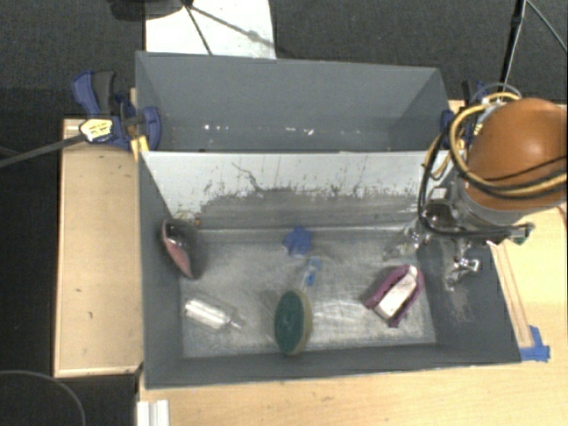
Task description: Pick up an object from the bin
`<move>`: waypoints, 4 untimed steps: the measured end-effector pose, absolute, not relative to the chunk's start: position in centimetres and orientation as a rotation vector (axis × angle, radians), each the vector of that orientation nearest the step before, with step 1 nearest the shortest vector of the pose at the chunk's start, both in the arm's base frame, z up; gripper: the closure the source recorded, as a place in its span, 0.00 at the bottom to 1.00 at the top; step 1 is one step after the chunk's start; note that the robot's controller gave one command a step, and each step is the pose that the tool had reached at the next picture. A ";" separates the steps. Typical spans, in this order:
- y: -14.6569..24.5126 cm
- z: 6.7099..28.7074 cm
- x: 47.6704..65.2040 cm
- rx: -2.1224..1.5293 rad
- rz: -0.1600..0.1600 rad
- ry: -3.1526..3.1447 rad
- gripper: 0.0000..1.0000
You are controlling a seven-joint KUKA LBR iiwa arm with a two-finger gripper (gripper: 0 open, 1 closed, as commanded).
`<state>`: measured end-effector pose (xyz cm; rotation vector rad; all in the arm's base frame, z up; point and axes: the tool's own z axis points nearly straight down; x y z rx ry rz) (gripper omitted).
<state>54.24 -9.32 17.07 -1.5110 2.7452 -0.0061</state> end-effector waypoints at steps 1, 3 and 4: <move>-6.7 7.4 50.2 -1.869 0.003 2.523 0.00; -7.7 9.9 49.6 -1.858 0.004 2.533 0.00; -8.8 9.6 49.2 -1.795 0.004 2.581 0.00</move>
Offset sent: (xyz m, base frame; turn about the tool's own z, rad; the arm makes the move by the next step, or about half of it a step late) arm -0.0405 0.0245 -0.0974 -0.2718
